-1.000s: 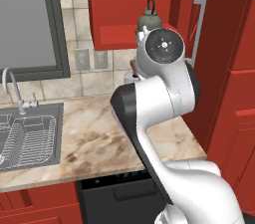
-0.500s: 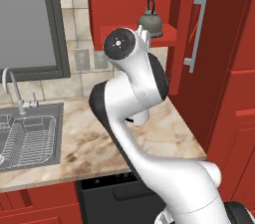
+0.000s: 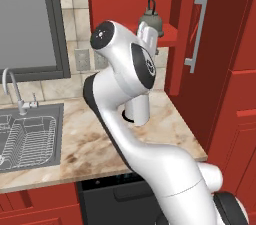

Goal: Open the cabinet, pick the kettle from the cabinet, and place it in the sink.

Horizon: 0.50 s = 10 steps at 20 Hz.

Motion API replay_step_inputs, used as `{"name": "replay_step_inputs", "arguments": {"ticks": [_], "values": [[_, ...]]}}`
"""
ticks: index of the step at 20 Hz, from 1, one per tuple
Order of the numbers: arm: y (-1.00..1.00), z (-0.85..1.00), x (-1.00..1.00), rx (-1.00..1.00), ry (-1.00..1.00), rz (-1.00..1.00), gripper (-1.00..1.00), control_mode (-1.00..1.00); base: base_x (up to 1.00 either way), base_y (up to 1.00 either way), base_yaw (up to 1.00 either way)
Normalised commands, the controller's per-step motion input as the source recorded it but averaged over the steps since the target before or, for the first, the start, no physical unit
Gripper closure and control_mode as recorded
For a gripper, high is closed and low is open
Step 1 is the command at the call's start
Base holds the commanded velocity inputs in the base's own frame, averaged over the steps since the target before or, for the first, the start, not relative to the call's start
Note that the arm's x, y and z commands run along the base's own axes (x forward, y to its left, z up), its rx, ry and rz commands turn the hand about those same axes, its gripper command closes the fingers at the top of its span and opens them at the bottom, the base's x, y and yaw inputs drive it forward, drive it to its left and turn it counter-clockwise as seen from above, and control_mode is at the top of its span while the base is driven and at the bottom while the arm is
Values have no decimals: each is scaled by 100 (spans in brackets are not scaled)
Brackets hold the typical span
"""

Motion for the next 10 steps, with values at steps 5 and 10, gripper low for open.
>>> {"name": "replay_step_inputs", "arguments": {"ticks": [5,10], "values": [[-28,-6,-18,0,-7,-22,-100,-100,0,0,0],[-39,-9,-35,0,-17,-19,-100,-100,0,0,0]]}}
